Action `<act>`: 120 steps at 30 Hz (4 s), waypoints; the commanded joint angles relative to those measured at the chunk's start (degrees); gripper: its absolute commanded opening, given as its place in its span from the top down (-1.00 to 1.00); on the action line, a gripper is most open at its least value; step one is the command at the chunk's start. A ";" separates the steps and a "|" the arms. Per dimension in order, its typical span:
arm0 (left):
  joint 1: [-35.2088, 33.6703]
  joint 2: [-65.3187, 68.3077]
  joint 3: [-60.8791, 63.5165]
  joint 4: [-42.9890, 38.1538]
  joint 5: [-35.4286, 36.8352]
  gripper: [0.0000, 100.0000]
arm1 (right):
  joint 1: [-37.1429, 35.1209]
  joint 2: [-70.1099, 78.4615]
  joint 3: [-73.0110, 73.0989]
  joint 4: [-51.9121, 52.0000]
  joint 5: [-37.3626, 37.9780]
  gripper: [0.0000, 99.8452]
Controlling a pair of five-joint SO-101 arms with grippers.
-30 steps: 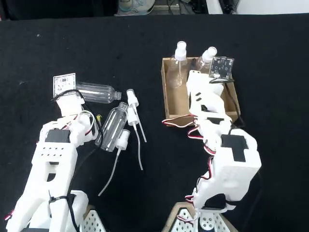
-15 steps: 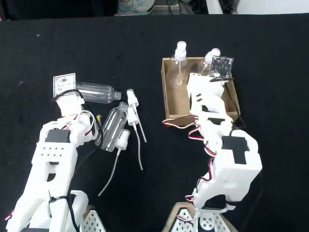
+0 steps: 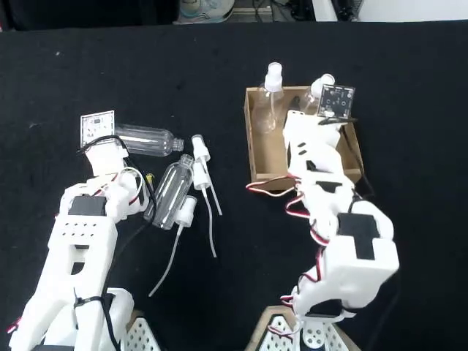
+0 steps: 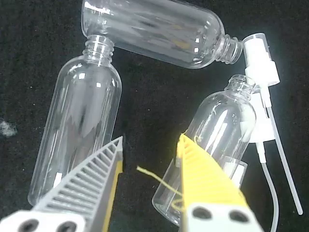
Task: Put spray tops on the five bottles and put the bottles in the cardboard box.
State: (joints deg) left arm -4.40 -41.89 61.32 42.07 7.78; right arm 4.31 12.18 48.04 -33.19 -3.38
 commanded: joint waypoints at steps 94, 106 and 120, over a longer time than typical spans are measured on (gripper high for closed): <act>0.48 0.00 -0.22 -0.70 0.18 0.65 | 8.44 -10.51 -18.59 59.60 19.08 0.95; 0.48 0.00 -0.22 -0.70 0.26 0.65 | 7.03 -5.32 -18.59 51.78 18.64 0.95; 0.48 0.00 -0.22 -0.70 0.26 0.65 | 2.99 -5.23 -18.51 49.93 18.64 0.96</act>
State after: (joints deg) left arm -4.40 -41.89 61.32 42.07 7.78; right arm 8.35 7.43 32.84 18.15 15.25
